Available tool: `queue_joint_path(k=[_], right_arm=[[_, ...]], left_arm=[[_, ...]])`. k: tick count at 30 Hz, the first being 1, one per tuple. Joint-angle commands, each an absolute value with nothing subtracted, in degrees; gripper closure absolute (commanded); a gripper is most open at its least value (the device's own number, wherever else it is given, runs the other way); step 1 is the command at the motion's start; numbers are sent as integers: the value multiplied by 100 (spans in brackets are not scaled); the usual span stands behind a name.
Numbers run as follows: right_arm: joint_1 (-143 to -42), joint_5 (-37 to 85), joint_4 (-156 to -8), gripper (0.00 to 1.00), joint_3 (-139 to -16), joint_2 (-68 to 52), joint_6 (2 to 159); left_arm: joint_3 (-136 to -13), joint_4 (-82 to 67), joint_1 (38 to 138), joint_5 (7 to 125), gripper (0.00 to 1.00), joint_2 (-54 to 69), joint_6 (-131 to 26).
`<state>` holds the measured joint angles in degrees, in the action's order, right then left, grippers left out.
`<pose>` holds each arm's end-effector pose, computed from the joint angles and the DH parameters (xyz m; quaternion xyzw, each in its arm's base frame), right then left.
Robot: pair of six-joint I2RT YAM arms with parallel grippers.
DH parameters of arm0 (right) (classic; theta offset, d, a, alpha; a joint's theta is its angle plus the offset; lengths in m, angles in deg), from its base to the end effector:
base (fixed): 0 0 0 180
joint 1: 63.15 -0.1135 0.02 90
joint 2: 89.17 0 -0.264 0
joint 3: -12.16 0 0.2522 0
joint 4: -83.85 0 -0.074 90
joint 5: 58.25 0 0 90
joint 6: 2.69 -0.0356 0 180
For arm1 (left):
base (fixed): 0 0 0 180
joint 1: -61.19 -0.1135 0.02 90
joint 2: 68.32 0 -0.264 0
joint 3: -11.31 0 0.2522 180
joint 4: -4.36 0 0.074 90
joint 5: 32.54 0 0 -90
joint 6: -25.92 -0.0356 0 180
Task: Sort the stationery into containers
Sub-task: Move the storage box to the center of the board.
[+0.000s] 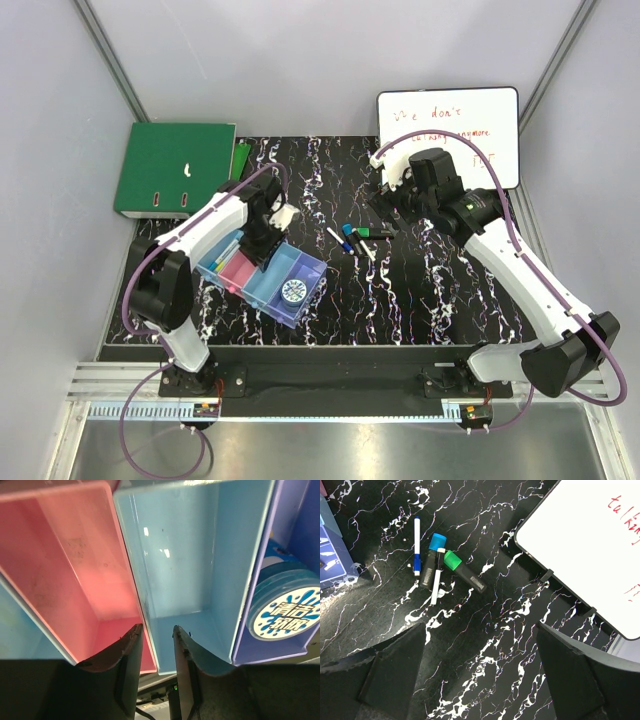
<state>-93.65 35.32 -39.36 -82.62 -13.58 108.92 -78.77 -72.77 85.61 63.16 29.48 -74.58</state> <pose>0.2418 0.1398 0.3853 -0.3816 0.8117 0.0063 0.4421 0.2859 -0.1337 0.2322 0.3015 0.9511 -0.0547 0.0385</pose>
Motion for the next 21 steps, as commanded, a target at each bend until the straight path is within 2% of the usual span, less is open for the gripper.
queue_joint_path(k=[1,19,21], right_arm=[[-9408,3579,-4161,1,-8457,-1500,10858],[-9417,3579,-4134,1,-8589,-1508,10788],[-9417,3588,-4126,1,-8659,-1500,10770]], left_arm=[[-8243,-7092,8589,6458,64,2827,-7454],[-8058,-6433,8580,5782,65,3556,-7577],[-8137,-6433,8580,5773,71,3609,-7594]])
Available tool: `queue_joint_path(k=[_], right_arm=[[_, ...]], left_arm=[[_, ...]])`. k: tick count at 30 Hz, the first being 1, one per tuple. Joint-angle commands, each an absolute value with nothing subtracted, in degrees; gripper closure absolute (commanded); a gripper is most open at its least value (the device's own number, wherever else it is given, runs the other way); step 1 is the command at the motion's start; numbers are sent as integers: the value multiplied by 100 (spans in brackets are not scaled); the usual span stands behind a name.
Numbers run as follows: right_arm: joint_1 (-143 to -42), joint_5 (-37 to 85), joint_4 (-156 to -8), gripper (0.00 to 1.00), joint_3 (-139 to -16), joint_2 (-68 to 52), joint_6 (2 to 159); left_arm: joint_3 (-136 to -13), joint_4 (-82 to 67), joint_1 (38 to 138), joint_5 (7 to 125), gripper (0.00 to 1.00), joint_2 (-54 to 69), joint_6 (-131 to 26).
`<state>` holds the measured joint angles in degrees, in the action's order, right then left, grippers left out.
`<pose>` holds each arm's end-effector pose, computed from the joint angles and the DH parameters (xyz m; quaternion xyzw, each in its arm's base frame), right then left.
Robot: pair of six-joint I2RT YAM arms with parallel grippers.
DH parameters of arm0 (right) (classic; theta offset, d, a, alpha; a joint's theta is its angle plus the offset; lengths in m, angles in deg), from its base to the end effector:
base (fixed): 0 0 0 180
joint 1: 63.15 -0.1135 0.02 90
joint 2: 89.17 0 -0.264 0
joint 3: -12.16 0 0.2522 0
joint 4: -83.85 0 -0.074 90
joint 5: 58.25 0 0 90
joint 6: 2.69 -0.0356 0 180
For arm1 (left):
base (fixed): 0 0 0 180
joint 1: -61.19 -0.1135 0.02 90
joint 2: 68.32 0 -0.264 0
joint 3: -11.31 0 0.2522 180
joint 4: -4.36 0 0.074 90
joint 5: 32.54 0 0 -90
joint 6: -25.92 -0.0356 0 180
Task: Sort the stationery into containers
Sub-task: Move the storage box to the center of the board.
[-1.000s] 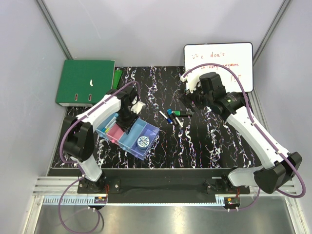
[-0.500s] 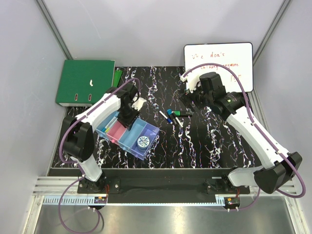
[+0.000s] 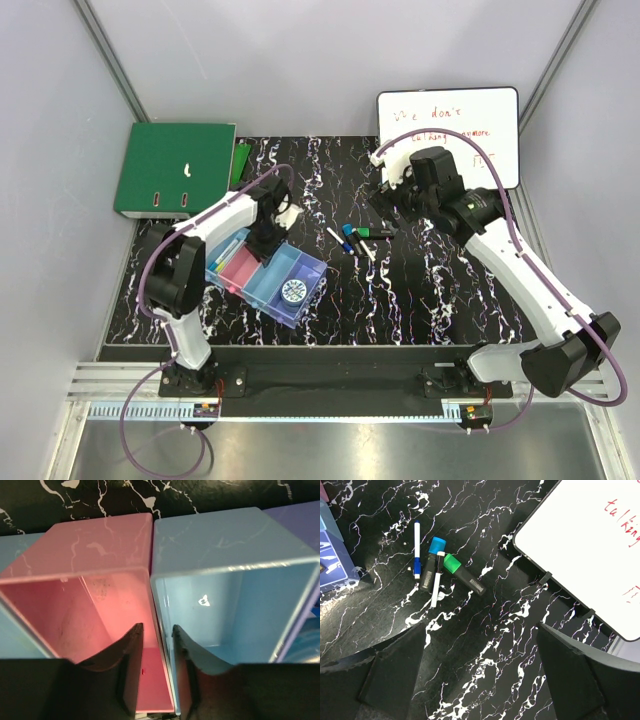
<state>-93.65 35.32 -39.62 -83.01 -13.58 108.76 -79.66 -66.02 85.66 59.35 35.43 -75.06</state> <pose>0.2419 0.1399 0.3879 -0.3792 0.8101 0.0074 0.4472 0.3106 -0.1426 0.2053 0.3048 0.9504 -0.0234 0.0573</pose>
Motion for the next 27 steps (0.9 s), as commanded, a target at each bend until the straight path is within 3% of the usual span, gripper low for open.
queue_joint_path(k=[1,2,4,17,27], right_arm=[[-9417,3570,-4125,1,-8660,-1500,10770],[-9417,3570,-4117,1,-8668,-1500,10761],[-9417,3535,-4125,1,-8660,-1499,10735],[-9417,3500,-4090,1,-8695,-1500,10674],[-9417,3465,-4099,1,-8677,-1473,10665]], left_arm=[[-8164,-6424,8580,5755,79,3670,-7586],[-8208,-6441,8580,5755,90,3697,-7594],[-8322,-6442,8580,5755,100,3828,-7568],[-9447,-6643,8580,6247,100,4857,-7375],[-11081,-6819,8571,6010,100,5893,-7313]])
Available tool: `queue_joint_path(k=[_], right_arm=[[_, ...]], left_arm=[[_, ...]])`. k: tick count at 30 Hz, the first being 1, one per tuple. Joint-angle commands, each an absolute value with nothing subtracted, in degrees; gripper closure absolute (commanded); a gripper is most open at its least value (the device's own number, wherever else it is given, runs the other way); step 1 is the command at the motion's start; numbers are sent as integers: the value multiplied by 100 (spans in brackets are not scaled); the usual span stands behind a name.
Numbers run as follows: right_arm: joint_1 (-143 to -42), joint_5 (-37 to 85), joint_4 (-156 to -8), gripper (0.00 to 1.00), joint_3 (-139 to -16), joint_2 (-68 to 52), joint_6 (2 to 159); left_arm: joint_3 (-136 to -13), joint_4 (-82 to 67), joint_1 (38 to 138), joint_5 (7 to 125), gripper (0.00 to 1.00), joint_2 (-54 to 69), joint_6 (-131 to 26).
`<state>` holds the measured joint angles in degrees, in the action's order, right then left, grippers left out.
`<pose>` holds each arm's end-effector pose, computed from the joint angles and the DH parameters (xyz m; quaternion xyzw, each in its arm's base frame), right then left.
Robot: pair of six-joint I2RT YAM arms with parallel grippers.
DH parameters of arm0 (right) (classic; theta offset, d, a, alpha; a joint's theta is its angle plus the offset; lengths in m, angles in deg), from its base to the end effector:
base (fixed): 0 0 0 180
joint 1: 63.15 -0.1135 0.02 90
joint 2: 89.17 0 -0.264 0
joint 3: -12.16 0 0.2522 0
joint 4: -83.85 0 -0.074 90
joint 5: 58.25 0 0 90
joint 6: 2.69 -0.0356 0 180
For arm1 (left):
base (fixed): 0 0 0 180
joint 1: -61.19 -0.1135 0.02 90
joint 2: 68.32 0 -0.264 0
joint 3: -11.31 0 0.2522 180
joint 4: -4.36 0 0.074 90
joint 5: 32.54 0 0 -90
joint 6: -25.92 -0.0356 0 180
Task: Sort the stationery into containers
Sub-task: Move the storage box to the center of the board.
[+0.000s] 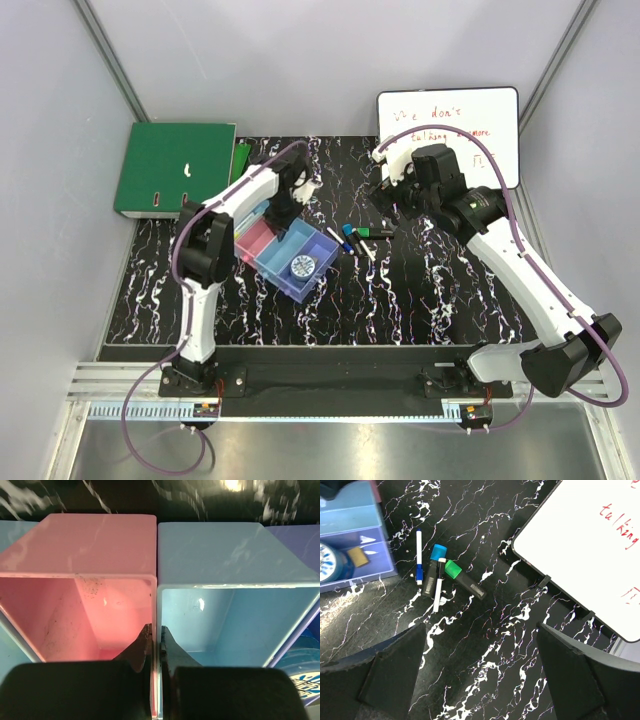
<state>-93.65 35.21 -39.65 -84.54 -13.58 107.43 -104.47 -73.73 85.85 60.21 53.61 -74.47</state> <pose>0.2414 0.1397 0.3966 -0.3672 0.8088 0.0148 0.4591 0.3822 -0.1774 0.2015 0.3018 0.9517 -0.0300 0.0469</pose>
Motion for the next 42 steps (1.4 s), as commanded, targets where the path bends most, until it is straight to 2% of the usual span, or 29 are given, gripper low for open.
queue_joint_path(k=[1,11,33,37,42], right_arm=[[-9417,3465,-4090,1,-8686,-1482,10665],[-9417,3482,-4090,1,-8677,-1420,10673],[-9417,3517,-4090,1,-8598,-1350,10674],[-9417,3535,-4099,1,-8633,-1350,10665],[-9417,3579,-4055,1,-8703,-1341,10621]], left_arm=[[-11204,-6819,8562,5992,100,5982,-7304],[-12505,-6907,8422,5764,100,6843,-7296],[-14175,-6916,8140,4859,100,8012,-6900],[-14264,-6916,8140,5104,100,8048,-6541],[-14123,-6793,8140,6114,100,7960,-5995]])
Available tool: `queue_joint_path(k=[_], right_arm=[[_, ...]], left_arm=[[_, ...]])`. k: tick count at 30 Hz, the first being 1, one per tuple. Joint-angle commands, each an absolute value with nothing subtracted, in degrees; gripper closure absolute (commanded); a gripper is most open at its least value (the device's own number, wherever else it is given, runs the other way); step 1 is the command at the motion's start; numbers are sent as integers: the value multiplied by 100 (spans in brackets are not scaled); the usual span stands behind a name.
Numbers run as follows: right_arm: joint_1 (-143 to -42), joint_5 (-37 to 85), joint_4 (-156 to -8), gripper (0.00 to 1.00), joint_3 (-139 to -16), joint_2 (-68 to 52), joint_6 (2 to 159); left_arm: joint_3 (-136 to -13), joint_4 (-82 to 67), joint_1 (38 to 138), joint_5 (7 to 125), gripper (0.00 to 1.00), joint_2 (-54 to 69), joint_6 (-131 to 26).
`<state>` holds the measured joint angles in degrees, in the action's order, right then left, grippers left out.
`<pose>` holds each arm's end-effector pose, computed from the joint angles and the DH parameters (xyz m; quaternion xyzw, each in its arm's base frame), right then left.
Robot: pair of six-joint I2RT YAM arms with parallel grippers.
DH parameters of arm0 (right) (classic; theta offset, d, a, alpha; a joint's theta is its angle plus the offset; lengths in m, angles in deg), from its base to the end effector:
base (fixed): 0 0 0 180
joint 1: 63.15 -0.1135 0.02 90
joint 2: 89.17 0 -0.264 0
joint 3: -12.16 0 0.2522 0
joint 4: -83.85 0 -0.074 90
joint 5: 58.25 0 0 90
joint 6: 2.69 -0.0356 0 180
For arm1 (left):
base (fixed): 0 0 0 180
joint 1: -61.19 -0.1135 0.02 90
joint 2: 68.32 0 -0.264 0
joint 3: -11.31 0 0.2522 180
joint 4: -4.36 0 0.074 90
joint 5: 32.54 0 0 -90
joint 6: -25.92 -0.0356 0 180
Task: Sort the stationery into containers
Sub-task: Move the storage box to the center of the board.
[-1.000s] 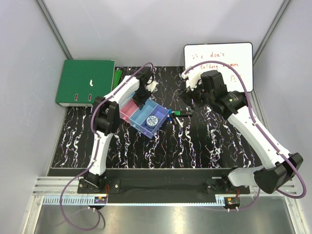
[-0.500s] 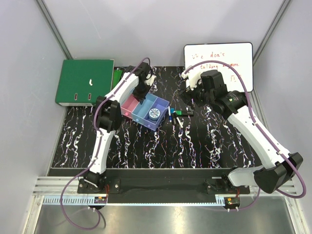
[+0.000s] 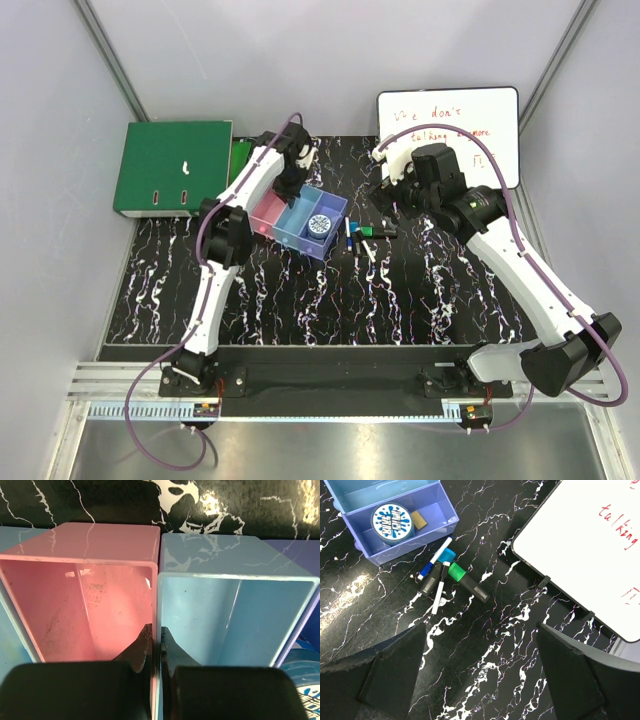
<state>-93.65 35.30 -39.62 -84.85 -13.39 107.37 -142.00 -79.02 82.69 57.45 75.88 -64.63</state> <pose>0.2421 0.1400 0.3974 -0.3663 0.8088 0.0144 0.4598 0.4772 -0.1880 0.2024 0.1894 0.9723 -0.0248 0.1346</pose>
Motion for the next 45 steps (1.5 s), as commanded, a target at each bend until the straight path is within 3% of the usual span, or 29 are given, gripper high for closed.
queue_joint_path(k=[1,19,37,45], right_arm=[[-9417,3570,-4029,1,-8712,-1333,10621],[-9417,3623,-3985,1,-8686,-1368,10612],[-9408,3632,-4011,1,-8519,-1561,10603],[-9408,3605,-4020,1,-8598,-1561,10577]], left_arm=[[-14123,-6776,8140,6202,100,7969,-5864],[-14220,-6118,8369,7091,100,7952,-5432],[-14018,-5176,8369,5440,100,7828,-4536],[-13589,-5132,8465,5500,100,7688,-4149]])
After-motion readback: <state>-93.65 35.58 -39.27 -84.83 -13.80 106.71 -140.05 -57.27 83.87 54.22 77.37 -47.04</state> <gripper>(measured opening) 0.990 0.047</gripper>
